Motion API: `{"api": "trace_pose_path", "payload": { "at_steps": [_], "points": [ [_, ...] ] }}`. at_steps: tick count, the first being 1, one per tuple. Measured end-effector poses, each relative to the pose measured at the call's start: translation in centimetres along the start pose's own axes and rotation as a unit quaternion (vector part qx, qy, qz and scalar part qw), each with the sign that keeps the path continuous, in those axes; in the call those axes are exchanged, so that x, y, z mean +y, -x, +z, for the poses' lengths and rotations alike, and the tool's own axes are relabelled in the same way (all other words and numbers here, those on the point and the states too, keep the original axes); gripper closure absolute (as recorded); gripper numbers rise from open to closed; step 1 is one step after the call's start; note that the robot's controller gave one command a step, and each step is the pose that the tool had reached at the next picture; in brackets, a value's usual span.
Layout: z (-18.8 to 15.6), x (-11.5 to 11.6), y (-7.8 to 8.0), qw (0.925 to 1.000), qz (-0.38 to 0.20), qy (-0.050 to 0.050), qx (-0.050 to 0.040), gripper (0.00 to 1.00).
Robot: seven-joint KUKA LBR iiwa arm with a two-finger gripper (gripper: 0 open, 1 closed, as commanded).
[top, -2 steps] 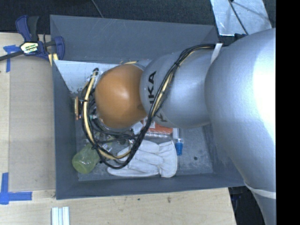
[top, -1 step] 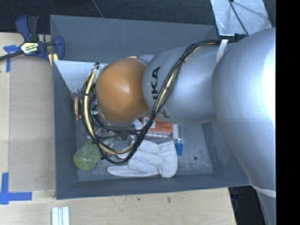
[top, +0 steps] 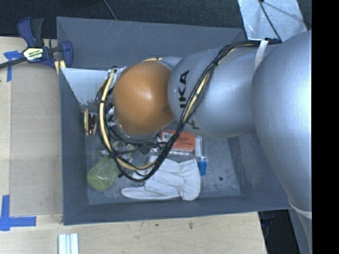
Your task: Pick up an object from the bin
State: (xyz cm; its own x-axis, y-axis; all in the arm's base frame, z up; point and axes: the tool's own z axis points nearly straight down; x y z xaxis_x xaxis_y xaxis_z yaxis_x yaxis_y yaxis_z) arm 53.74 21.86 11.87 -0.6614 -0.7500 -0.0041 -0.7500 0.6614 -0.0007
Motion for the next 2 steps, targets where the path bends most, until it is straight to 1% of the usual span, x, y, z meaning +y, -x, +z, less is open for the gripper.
{"api": "trace_pose_path", "payload": {
  "at_steps": [1,2],
  "points": [
    [-1.6,-0.7,0.6,1.0000,-0.005,0.000,0.0009,1.00],
    [-5.6,-1.9,0.9,0.9999,-0.013,0.001,0.0022,1.00]
  ]
}}
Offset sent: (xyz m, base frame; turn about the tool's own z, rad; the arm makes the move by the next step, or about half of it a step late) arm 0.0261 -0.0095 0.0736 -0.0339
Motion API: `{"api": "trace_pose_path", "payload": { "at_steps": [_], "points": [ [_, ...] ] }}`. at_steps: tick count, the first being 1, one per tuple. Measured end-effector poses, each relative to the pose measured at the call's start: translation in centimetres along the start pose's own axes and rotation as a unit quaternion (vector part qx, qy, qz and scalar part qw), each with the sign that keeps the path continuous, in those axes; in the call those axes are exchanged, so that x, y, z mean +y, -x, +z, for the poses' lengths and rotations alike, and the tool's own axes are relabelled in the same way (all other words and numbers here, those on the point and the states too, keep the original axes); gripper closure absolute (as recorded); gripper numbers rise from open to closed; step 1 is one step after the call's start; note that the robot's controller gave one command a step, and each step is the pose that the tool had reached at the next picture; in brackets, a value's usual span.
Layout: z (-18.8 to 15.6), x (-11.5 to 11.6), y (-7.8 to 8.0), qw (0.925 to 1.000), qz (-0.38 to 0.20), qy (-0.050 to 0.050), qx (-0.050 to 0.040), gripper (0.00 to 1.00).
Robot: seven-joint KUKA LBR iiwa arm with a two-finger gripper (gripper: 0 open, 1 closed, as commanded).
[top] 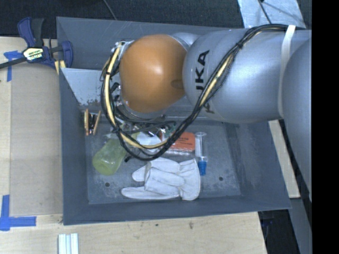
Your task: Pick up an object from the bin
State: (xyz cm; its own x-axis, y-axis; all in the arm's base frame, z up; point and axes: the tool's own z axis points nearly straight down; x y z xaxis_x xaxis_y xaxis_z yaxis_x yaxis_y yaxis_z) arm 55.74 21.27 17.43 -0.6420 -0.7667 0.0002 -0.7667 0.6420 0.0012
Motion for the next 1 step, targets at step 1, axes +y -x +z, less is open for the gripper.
{"api": "trace_pose_path", "payload": {
  "at_steps": [1],
  "points": [
    [-6.33,0.03,-0.19,1.0000,-0.006,0.000,-0.0002,1.00]
  ]
}}
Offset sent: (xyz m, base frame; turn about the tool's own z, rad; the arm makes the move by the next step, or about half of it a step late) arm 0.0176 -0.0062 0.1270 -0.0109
